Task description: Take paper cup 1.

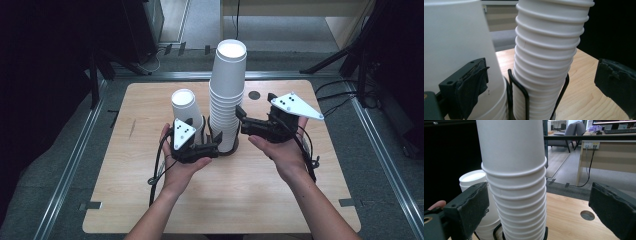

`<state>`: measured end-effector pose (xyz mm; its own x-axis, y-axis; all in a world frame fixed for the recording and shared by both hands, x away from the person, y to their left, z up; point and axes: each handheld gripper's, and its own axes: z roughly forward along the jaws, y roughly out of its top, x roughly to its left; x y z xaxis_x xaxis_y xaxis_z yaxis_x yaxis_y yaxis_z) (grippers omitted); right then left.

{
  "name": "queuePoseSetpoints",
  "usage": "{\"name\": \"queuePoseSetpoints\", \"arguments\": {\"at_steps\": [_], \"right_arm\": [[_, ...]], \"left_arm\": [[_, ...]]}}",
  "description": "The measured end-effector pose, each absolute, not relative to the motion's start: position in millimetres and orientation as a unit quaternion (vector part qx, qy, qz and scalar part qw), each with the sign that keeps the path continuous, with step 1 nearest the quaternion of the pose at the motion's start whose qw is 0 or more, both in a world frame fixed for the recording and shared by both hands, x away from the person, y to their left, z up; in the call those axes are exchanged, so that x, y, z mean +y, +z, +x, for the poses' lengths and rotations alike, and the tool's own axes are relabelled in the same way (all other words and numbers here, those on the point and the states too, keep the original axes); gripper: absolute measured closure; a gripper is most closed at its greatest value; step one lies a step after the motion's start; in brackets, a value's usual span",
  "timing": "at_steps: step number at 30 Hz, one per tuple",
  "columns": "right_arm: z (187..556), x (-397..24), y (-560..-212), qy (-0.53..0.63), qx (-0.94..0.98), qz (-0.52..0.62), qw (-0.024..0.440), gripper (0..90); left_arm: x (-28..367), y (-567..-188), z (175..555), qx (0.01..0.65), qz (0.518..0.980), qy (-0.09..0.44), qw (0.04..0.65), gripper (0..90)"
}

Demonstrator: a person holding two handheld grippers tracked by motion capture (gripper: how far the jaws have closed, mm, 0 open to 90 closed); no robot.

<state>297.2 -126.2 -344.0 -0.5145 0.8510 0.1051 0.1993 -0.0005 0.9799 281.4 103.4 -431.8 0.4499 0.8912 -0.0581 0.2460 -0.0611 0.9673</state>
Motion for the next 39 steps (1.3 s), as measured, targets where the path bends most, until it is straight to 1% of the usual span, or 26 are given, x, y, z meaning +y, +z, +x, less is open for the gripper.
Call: {"name": "queuePoseSetpoints", "arguments": {"at_steps": [5, 12, 20, 33, 36, 39], "right_arm": [[300, -119, -335, 0.586, 0.653, 0.392, 0.278, 4.5], [311, -106, -323, 0.587, 0.653, 0.393, 0.273, 3.8], [329, -85, -318, 0.580, 0.656, 0.398, 0.274, 3.5], [349, -73, -316, 0.580, 0.658, 0.392, 0.279, 1.8], [352, -70, -316, 0.582, 0.657, 0.393, 0.273, 3.9], [354, -68, -316, 0.585, 0.659, 0.393, 0.265, 8.1]], "left_arm": [[90, -428, 288, 0.421, 0.666, 0.309, 0.532, 0.0], [75, -428, 298, 0.426, 0.664, 0.311, 0.531, 0.0], [64, -428, 306, 0.434, 0.654, 0.324, 0.529, 1.4], [54, -426, 313, 0.438, 0.642, 0.338, 0.531, 1.5], [51, -428, 316, 0.447, 0.638, 0.341, 0.527, 1.5], [49, -430, 318, 0.457, 0.636, 0.351, 0.513, 5.3]]}}
